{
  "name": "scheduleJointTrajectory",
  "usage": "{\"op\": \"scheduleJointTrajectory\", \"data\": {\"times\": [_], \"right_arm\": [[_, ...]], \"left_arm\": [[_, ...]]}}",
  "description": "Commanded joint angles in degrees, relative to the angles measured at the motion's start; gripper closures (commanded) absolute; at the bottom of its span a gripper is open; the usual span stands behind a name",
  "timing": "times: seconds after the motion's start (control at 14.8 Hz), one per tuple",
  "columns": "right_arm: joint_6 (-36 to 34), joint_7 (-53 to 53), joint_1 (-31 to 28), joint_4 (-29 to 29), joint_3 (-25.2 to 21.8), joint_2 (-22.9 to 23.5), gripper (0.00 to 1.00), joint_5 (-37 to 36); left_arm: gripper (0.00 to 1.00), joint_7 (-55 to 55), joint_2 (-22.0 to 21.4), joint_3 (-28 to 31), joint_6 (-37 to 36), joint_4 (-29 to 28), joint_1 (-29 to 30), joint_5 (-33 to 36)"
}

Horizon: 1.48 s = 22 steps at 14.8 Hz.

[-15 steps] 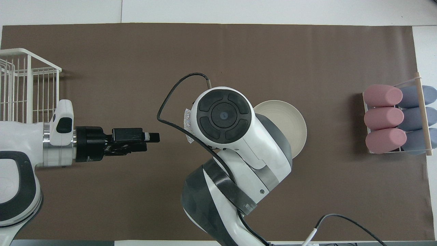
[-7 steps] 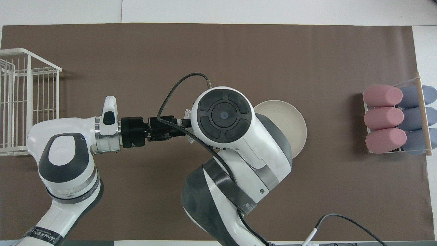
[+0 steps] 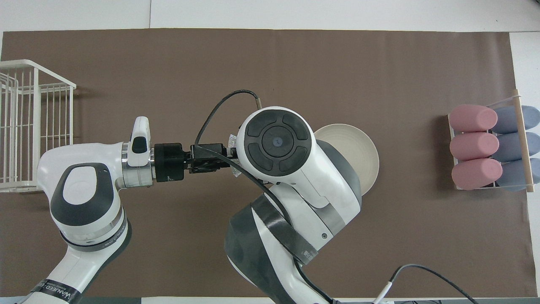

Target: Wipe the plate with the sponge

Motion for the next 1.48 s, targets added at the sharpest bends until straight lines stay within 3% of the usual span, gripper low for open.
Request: {"op": "scheduleJointTrajectory", "data": {"times": [0.0, 0.07, 0.13, 0.54, 0.67, 0.74, 0.81, 1.15, 1.41], "right_arm": [[-0.3, -1.4, -0.6, -0.2, 0.3, -0.1, 1.00, -0.8], [-0.3, -1.4, -0.6, -0.2, 0.3, -0.1, 1.00, -0.7], [-0.3, -1.4, -0.6, -0.2, 0.3, -0.1, 1.00, -0.7], [0.4, -2.9, -0.8, -0.1, 0.3, -0.1, 0.97, -0.6], [0.4, -5.5, -0.8, -0.2, 0.3, -0.1, 0.44, -0.6], [0.5, -5.2, -0.7, -0.2, 0.3, -0.1, 0.05, -0.6], [0.7, -5.2, -0.7, -0.2, 0.3, -0.1, 0.00, -0.2], [2.2, -7.1, -2.3, -1.0, 0.2, -0.2, 0.00, -0.4], [0.4, -29.0, -6.4, -1.4, 0.1, -1.1, 0.00, -0.4]], "left_arm": [[0.58, 0.6, 0.9, 0.9, -0.8, 1.1, -0.9, -0.4], [0.74, 0.5, 0.9, 0.9, -0.8, 1.1, -0.9, -0.2], [0.97, 0.5, 0.9, 0.9, -1.2, 1.1, -0.9, 0.6], [1.00, 0.1, 0.9, 1.0, -2.3, 1.2, -0.3, 1.3], [1.00, 0.0, 0.8, 1.0, -2.3, 1.1, -0.3, 1.3], [1.00, -0.1, 0.8, 1.1, -2.4, 1.1, -0.3, 1.3], [1.00, -0.1, 0.8, 1.1, -2.5, 1.1, -0.3, 1.3], [1.00, -0.6, 0.8, 1.3, -3.5, 1.2, 0.9, 2.3], [1.00, -6.4, 0.9, 1.3, -5.1, 3.9, 3.7, 10.9]]}}
